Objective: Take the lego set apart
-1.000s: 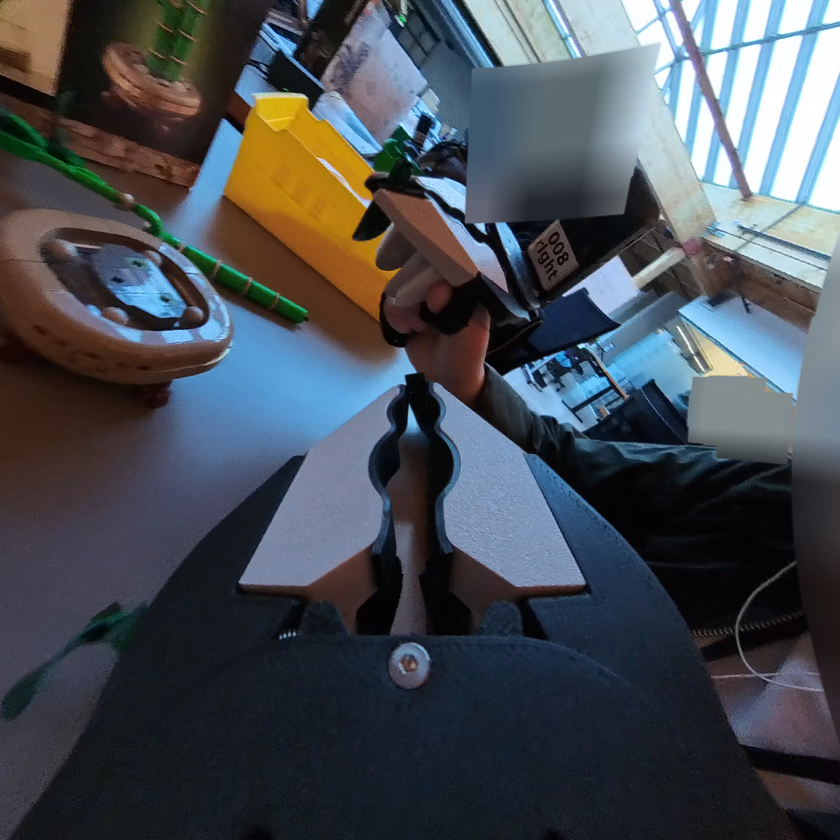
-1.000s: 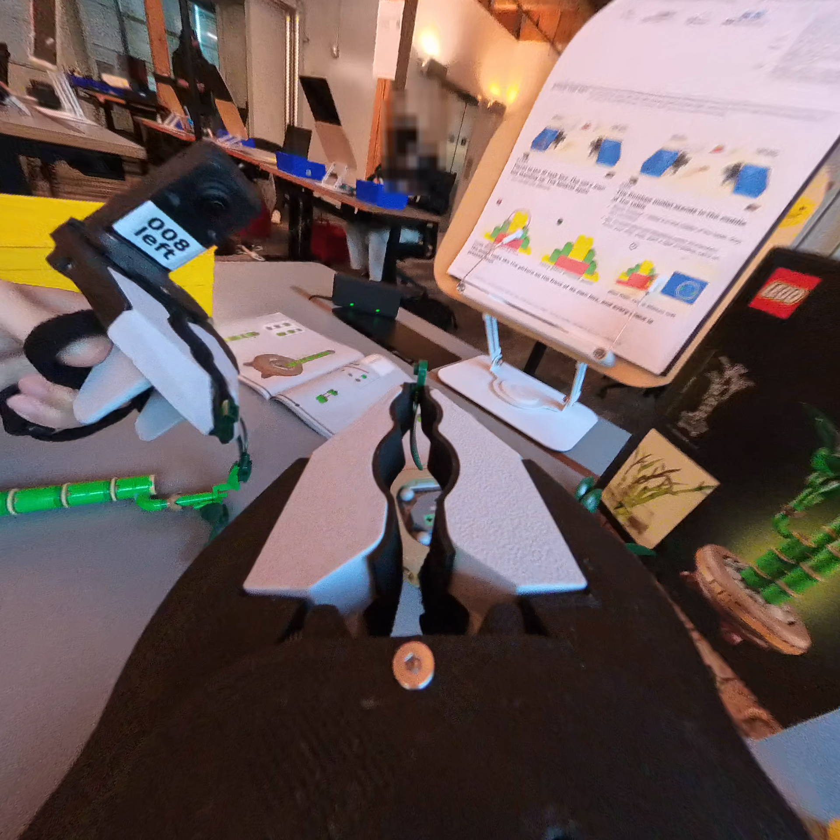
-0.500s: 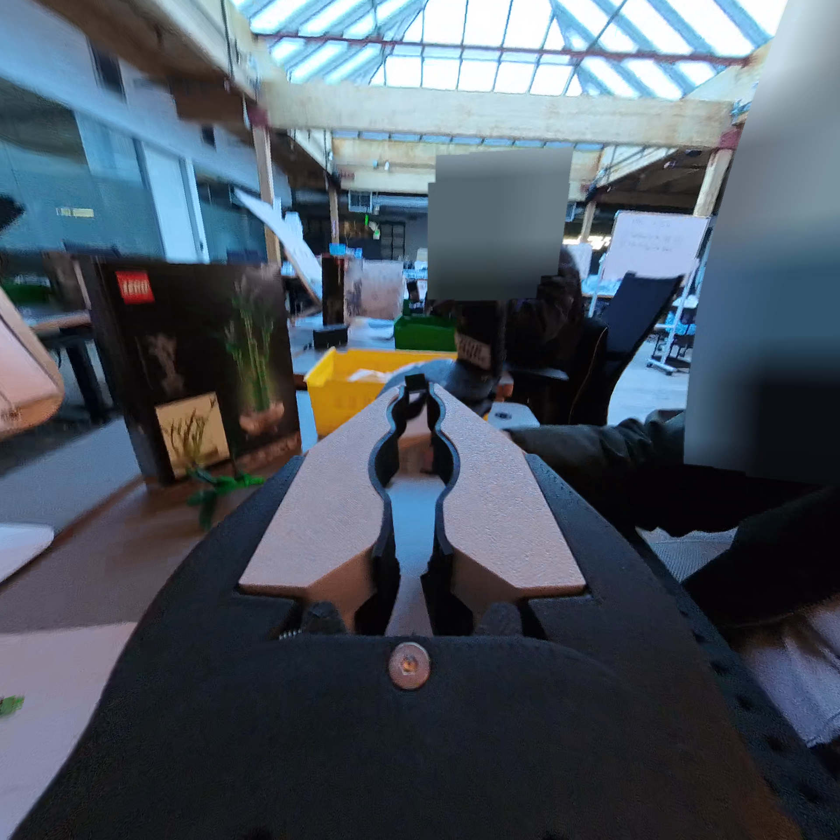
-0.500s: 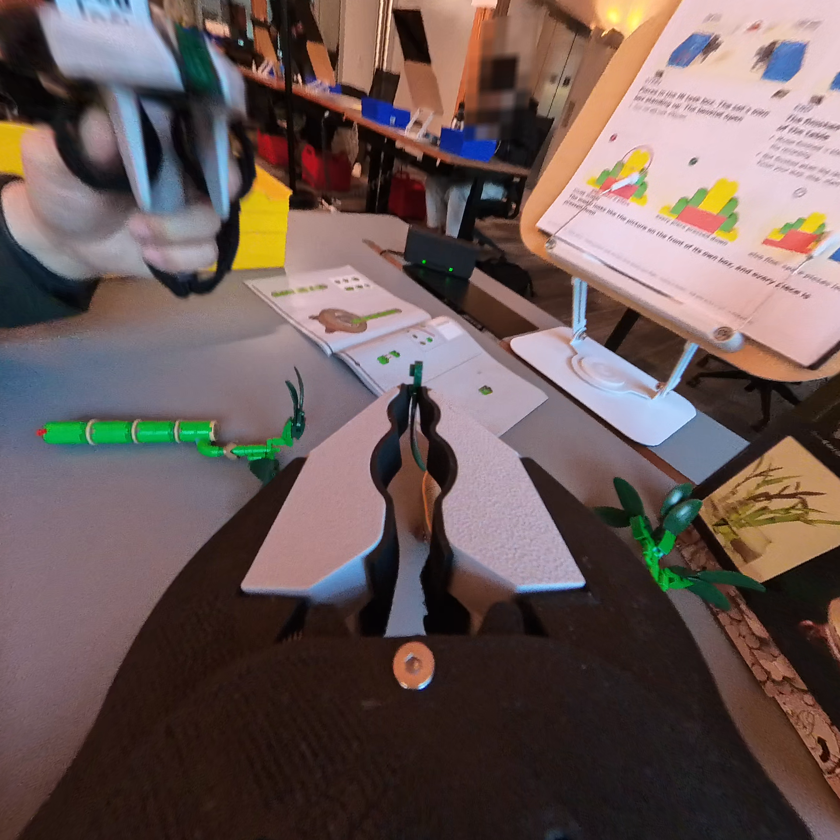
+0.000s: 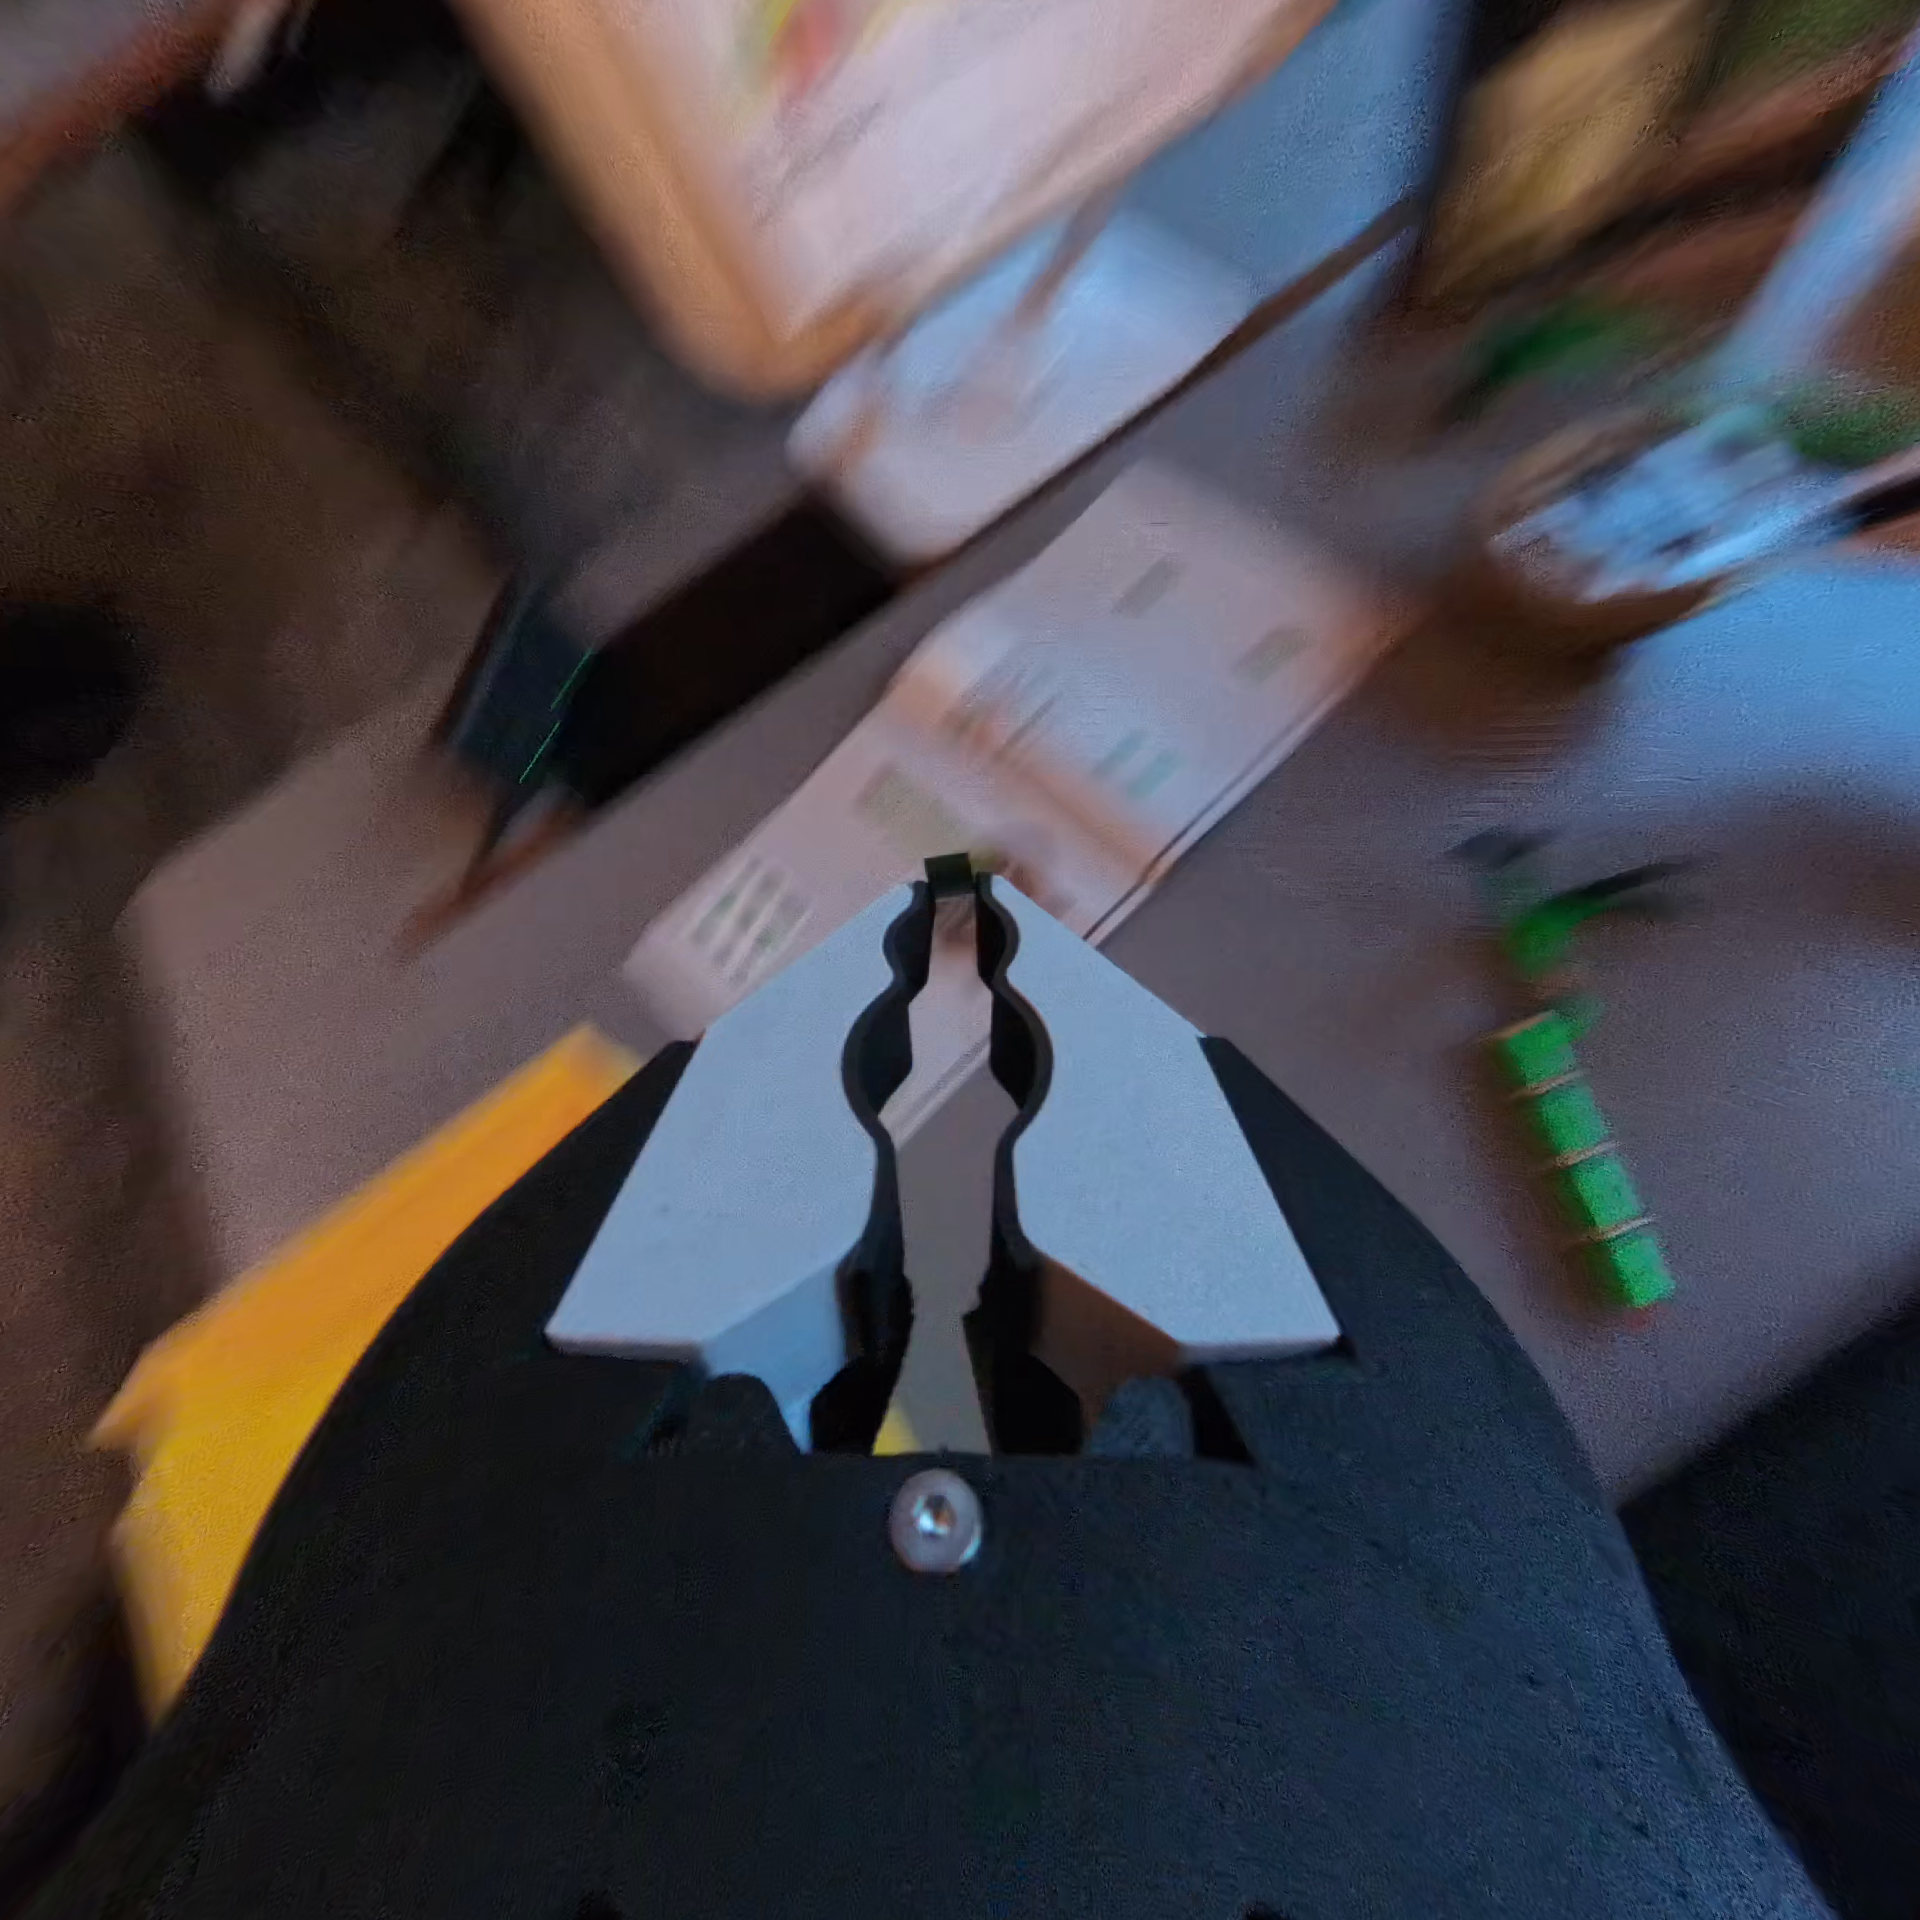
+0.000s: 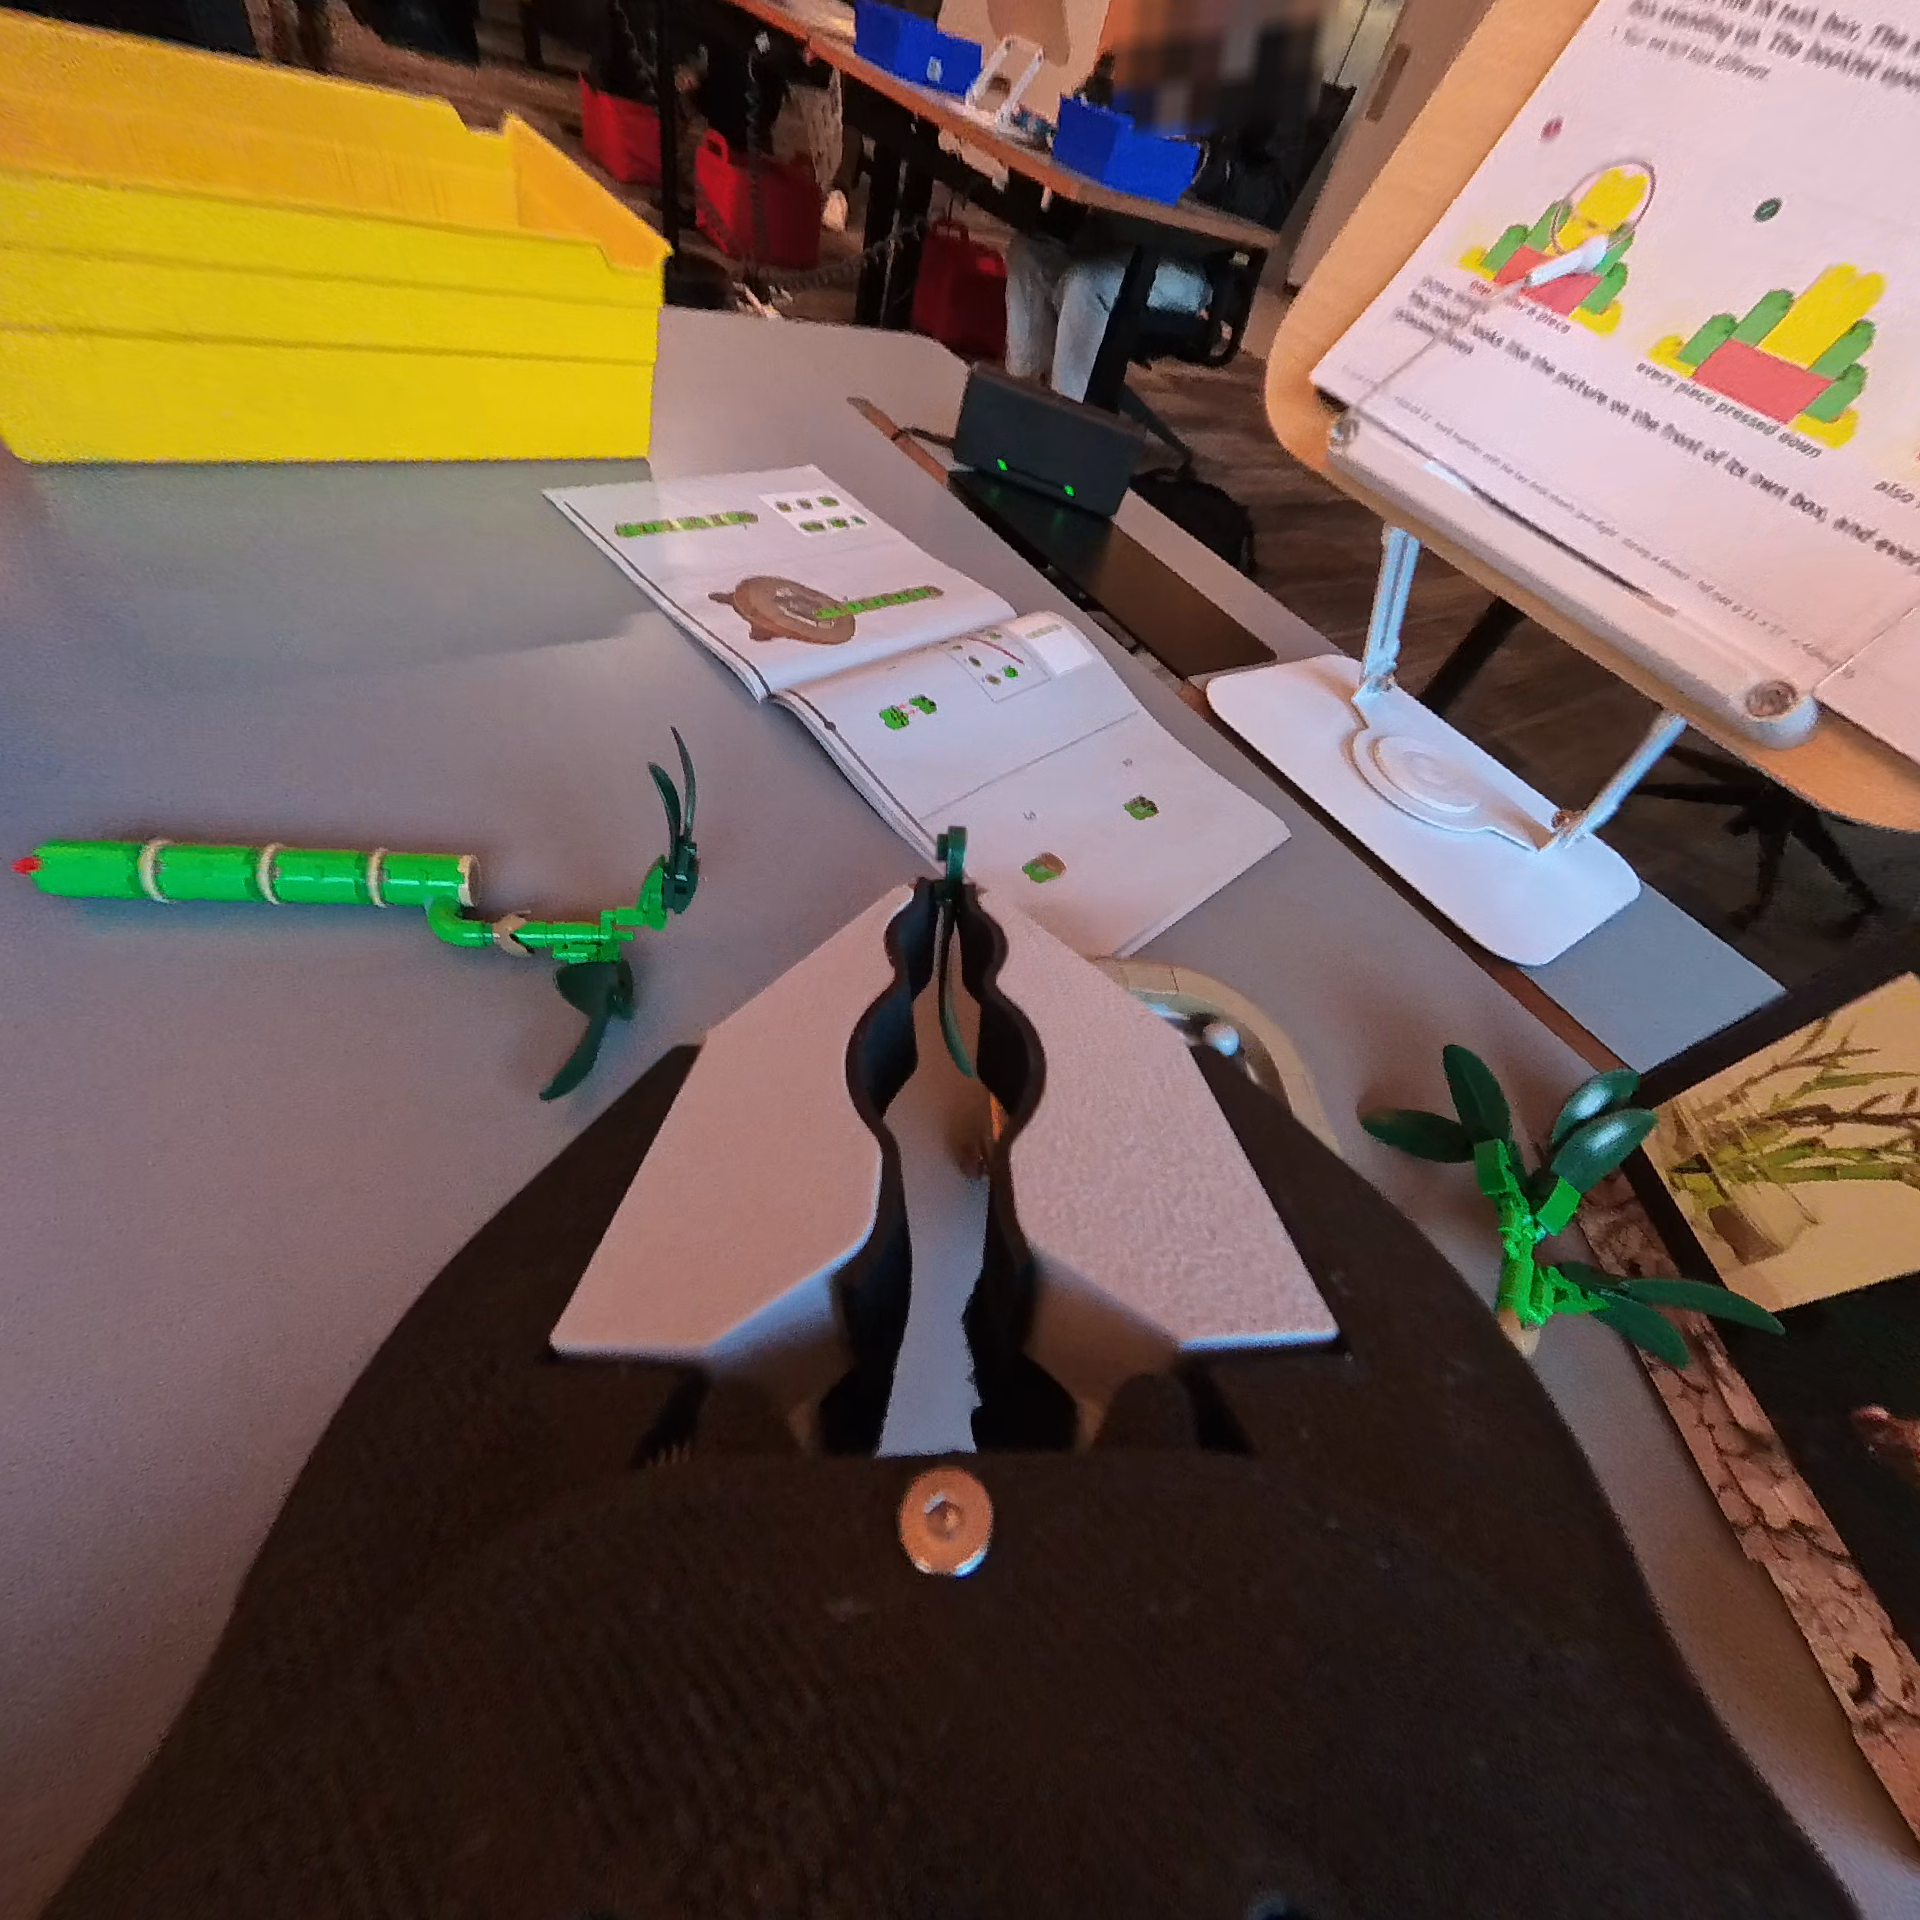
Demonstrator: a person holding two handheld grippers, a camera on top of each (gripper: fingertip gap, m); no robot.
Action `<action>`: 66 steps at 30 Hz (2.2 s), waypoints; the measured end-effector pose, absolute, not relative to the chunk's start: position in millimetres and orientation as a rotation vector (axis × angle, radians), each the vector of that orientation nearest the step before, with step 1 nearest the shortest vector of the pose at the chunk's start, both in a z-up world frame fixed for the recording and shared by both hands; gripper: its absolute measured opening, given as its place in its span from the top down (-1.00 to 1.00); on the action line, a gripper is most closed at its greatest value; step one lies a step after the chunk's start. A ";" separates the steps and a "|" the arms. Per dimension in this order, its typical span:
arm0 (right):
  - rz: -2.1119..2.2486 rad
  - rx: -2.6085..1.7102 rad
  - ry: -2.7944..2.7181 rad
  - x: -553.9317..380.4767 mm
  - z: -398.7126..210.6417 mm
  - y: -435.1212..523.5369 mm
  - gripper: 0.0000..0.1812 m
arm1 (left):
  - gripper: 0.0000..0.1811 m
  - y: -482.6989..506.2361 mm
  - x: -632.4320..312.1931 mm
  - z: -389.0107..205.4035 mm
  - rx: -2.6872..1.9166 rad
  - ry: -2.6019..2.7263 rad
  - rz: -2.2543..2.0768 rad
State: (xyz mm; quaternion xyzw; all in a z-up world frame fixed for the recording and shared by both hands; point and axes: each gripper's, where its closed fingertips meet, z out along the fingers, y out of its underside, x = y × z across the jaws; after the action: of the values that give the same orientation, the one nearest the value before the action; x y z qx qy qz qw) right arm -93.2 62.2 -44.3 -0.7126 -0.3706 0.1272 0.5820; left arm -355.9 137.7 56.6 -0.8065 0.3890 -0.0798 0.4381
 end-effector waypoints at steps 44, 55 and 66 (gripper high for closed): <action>1.384 -1.476 -0.852 -149.4 -10.5 0.5 0.97 | 0.67 8.8 -127.6 -8.1 -1.715 1.477 -1.346; 1.359 -1.509 -0.847 -147.3 -14.1 4.3 0.97 | 0.95 1.4 -130.4 -10.3 -1.680 1.512 -1.436; 1.337 -1.521 -0.842 -148.3 -14.4 5.8 0.98 | 0.76 4.3 -130.0 -4.5 -1.689 1.433 -1.581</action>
State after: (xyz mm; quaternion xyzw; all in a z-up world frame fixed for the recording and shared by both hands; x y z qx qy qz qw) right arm -148.3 5.8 -14.4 -0.6170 -0.3415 0.5423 0.4568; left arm -130.0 4.3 -4.5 -0.6071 0.5148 -0.5683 0.2085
